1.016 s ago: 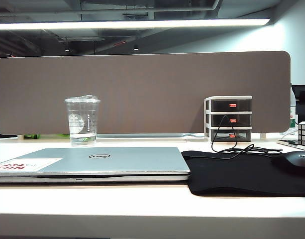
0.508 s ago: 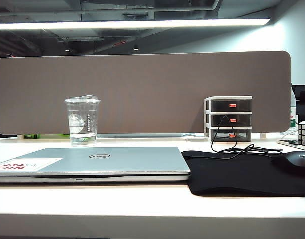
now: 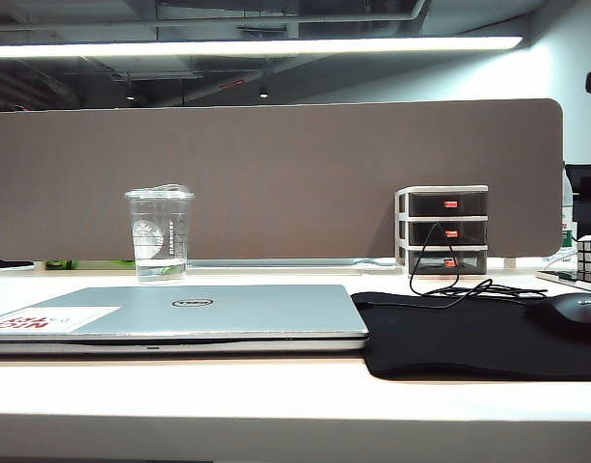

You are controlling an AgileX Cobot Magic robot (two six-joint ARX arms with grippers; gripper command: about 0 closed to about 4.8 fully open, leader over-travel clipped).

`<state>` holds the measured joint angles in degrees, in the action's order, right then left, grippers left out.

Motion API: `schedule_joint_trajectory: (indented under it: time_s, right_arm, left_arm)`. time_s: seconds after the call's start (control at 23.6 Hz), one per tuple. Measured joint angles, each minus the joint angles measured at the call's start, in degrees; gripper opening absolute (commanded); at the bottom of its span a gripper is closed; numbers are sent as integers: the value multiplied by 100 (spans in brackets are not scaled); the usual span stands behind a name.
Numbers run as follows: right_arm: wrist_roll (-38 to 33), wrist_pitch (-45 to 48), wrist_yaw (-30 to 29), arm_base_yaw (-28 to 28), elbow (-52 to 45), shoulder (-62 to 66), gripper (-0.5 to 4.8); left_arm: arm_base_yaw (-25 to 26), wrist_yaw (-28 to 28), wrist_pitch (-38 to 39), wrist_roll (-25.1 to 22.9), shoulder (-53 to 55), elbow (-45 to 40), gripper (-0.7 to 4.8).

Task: Pick up the coffee cup and place it on the left side of the laptop.

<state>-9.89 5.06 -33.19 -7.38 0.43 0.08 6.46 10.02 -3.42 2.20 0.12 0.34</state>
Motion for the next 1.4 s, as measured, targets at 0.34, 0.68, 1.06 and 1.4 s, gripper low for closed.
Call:
schedule_joint_trajectory:
  time_s: [0.34,0.68,1.06,1.4]
  right_arm:
    - [0,0,-144,2,0,0,-1]
    - [-2,-190,-142,2,0,0,-1]
    - [0,-498,-146,-11,0,0,0]
    - [-2,-492,-155,-31,0,0,-1]
  left_arm:
    - [2,284,2,9,0,0,-4]
    - [0,949,0,332,0,0,-2]
    - [0,1353,-256,1799,0,0,134]
    - [0,1349,-905,1644,0,0,413]
